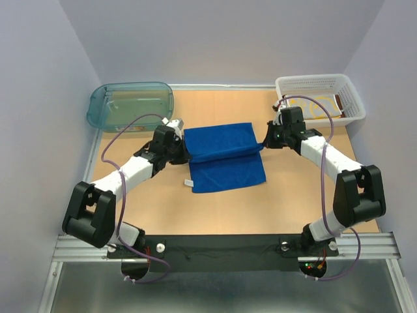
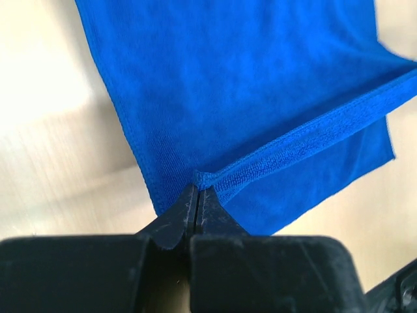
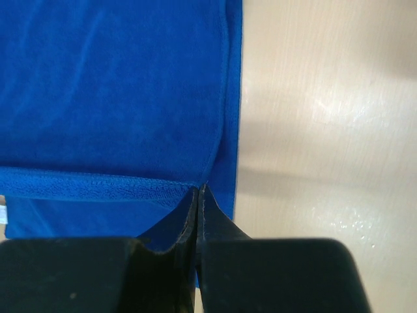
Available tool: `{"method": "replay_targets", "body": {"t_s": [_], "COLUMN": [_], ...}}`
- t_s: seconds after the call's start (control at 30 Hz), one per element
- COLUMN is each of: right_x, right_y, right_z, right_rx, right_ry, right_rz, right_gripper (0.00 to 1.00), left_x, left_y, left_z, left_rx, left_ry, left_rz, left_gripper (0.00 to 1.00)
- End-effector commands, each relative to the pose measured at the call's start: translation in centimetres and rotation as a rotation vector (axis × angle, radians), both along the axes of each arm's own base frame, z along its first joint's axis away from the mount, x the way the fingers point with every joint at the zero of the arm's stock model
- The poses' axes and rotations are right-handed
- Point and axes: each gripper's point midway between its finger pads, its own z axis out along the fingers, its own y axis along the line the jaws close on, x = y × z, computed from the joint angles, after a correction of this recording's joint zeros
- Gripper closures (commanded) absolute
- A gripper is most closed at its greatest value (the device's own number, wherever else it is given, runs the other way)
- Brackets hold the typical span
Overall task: Fold and stack the towels
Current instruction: Fold the towel
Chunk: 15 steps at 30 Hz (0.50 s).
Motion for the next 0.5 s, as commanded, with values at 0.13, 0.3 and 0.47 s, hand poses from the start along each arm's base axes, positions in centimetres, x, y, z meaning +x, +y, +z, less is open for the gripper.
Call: {"method": "replay_targets", "body": {"t_s": [0.13, 0.3, 0.47], "right_x": [5.2, 4.5, 3.1], "right_y": [-1.7, -1.8, -2.4], "right_z": [7.4, 9.2, 8.1], "right_rx": [-0.042, -0.035, -0.051], "right_ry": [-0.216, -0.258, -0.240], "right_rz": [-0.080, -0.072, -0.087], "right_gripper": [0.99, 1.00, 0.99], "left_x": [3.5, 2.8, 1.0], "left_y": [1.6, 1.6, 1.4], "left_z": [5.6, 6.9, 5.0], "left_rx": [0.027, 0.000, -0.019], "left_ry": [-0.155, -0.169, -0.119], "left_rz": [0.116, 0.117, 0.101], "left_gripper": [1.00, 1.00, 1.00]}}
